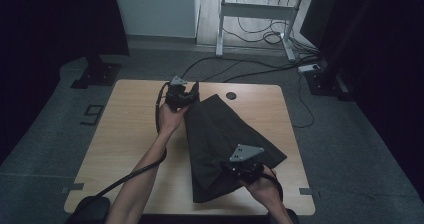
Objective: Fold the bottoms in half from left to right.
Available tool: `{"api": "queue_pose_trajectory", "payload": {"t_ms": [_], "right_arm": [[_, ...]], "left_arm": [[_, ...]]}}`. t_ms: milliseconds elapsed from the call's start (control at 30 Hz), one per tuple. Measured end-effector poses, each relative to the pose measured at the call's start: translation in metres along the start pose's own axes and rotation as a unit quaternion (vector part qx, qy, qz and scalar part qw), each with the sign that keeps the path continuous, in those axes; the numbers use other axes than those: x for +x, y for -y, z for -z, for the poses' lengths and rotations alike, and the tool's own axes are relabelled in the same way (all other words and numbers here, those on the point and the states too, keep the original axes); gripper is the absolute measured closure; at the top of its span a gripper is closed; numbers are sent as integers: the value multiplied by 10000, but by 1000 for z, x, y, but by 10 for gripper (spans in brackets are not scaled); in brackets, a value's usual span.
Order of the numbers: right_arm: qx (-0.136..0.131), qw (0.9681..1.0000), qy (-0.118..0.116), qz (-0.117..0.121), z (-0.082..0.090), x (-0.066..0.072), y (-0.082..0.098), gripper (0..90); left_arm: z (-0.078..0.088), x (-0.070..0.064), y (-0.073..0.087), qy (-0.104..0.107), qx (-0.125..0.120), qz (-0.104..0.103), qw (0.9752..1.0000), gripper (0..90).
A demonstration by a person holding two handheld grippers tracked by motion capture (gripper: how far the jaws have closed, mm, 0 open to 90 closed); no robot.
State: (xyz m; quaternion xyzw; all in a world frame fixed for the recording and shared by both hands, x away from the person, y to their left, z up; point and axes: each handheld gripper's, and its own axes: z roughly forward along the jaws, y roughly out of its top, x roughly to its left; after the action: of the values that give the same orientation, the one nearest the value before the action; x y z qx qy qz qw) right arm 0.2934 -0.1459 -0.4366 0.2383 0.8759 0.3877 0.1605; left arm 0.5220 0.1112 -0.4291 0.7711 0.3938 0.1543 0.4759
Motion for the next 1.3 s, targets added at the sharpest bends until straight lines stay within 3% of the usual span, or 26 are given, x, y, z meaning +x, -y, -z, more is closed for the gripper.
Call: {"api": "queue_pose_trajectory", "payload": {"t_ms": [300, 333, 433, 467, 733, 867, 967, 1067, 1100, 1133, 1200, 1300], "right_arm": [[80, 9993, 315, -173, 12, -25, 11, 844], [151, 9989, 369, -244, 9, -31, 17, 844], [250, 9983, 434, -298, 5, -37, 24, 844], [327, 9978, 428, -383, -1, -44, 32, 843], [516, 9946, 396, -813, -22, -67, 61, 837], [609, 9934, 375, -895, -31, -71, 68, 833], [659, 9927, 350, -950, -34, -73, 73, 804], [702, 9916, 440, -994, -31, -73, 76, 684], [702, 9916, 440, -994, -31, -73, 76, 684], [717, 9910, 510, -1006, -27, -74, 78, 590], [705, 9905, 509, -1067, -21, -75, 79, 519], [715, 9900, 563, -1075, -13, -75, 80, 482]], "left_arm": [[-37, -7, -5, 62, 84, -28, 9999, 836], [-50, -8, -2, 54, 142, -28, 9999, 836], [-62, -7, 2, 67, 192, 11, 9998, 836], [-73, -6, 7, 52, 243, 54, 9997, 835], [-106, 5, 25, -46, 424, 307, 9986, 842], [-120, 1, 28, -143, 566, 101, 9982, 836], [-119, 2, 24, -259, 417, 66, 9988, 698], [-111, 3, 15, -244, 275, 83, 9993, 517], [-111, 3, 15, -244, 275, 83, 9993, 487], [-104, 4, 9, -213, 239, 16, 9995, 467], [-98, 3, 2, -265, 258, -113, 9993, 377], [-89, 2, -3, -260, 259, -294, 9989, 322]]}}
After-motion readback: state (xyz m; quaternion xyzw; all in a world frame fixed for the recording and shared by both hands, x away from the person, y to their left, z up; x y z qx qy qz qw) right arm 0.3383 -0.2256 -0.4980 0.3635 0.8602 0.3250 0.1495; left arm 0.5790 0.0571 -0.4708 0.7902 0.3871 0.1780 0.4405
